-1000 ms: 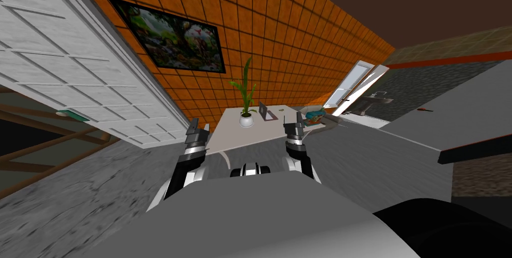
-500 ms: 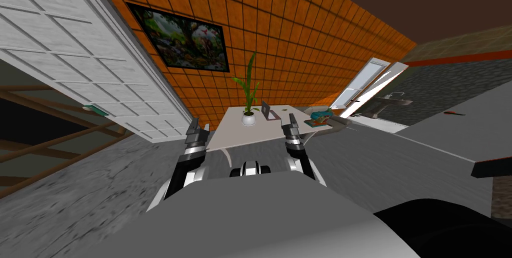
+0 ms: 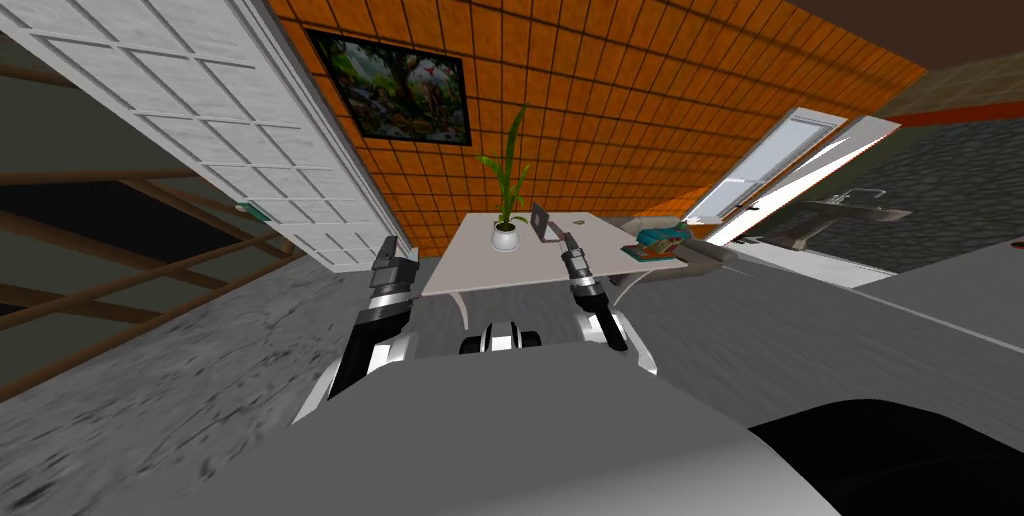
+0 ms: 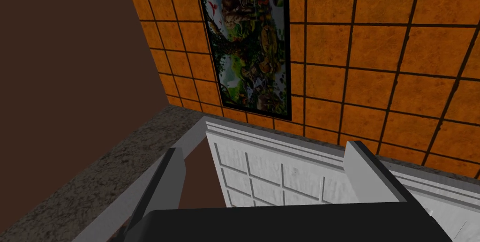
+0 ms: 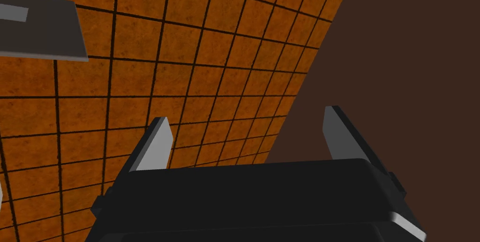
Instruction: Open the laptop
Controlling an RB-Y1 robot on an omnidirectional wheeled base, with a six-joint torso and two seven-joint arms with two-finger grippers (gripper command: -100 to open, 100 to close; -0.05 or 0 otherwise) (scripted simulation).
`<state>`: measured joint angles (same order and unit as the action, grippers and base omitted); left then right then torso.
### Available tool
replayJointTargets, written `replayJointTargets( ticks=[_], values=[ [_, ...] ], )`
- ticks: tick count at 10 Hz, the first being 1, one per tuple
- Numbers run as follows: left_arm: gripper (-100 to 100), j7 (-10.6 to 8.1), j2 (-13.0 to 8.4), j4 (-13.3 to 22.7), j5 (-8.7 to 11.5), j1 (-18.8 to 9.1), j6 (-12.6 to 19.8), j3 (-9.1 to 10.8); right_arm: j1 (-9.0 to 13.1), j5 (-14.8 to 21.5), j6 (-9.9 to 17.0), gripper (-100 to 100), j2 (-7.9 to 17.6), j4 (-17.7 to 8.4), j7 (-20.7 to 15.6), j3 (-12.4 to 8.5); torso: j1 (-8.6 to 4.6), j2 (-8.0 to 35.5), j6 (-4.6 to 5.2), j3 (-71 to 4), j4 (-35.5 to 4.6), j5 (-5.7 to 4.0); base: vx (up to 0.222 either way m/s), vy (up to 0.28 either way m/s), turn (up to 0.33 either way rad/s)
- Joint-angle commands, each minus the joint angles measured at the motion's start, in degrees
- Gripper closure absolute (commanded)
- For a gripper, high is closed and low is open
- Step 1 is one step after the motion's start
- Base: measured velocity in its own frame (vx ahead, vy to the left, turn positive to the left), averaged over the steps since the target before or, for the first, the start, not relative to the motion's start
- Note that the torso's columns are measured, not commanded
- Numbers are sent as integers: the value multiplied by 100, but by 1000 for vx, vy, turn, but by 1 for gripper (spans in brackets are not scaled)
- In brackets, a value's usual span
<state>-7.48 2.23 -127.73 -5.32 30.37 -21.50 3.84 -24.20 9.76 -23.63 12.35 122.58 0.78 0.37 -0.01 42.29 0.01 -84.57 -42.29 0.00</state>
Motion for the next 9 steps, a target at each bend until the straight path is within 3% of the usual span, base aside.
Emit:
replayJointTargets(
  ticks=[1, 9],
  values=[
    [0, 0, 0, 0, 0, 0, 0, 0, 166, 467, 225, -100, 287, -350, -346, -143, 1, 0, -1, 0, 0, 0, -7, 7, 185],
    [0, 0, 0, 0, 0, 1, 0, 1, 606, 1675, 808, -100, 1020, -1339, -1213, -531, 0, 0, 2, 0, 0, 0, -6, 7, 154]
  ],
)
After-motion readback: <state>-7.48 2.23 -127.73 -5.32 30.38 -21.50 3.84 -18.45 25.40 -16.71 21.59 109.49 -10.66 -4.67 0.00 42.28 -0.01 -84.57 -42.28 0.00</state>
